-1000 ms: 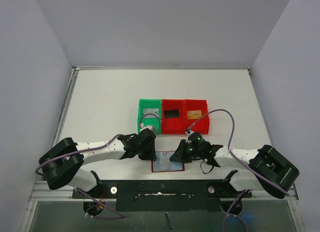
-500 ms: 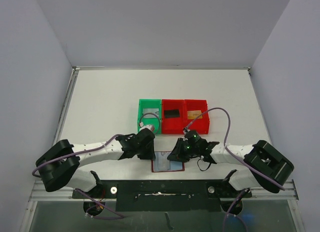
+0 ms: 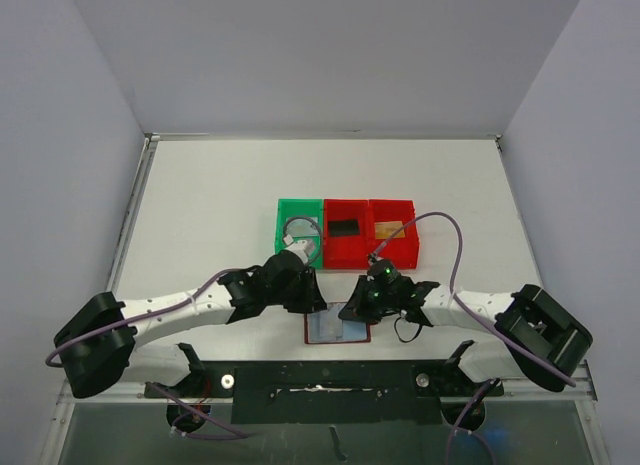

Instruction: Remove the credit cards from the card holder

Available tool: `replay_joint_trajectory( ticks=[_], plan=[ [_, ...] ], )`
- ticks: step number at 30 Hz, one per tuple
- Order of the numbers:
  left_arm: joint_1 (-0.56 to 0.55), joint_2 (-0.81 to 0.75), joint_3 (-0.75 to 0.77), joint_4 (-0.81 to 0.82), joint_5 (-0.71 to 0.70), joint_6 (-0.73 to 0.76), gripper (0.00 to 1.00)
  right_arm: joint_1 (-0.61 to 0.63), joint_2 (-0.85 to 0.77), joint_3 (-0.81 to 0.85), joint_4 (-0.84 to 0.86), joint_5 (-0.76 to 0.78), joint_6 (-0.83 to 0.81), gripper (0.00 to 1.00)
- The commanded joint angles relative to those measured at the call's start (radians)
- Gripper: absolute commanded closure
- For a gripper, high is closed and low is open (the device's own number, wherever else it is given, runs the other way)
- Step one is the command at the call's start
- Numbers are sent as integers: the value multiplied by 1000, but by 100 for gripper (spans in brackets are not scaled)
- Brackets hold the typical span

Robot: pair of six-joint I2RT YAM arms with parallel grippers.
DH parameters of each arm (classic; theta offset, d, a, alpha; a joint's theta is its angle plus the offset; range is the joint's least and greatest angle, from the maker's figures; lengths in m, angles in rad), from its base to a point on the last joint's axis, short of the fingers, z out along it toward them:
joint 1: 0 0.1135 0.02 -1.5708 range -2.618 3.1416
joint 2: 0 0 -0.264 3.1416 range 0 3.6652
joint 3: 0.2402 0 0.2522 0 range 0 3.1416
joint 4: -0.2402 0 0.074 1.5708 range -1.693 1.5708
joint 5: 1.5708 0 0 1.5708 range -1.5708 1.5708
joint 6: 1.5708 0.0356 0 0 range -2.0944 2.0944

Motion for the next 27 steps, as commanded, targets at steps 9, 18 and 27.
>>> replay_joint_trajectory(
  ticks=[9, 18, 27],
  plan=[
    [-36, 198, 80, -12, 22, 96, 96, -3, -39, 17, -12, 9, -25, 100],
    [-40, 233, 90, -101, -51, 94, 100, -36, -83, -24, 5, -14, 8, 100],
    [-40, 235, 81, -42, 6, 110, 100, -51, -59, -50, 114, -82, 26, 93]
  ],
)
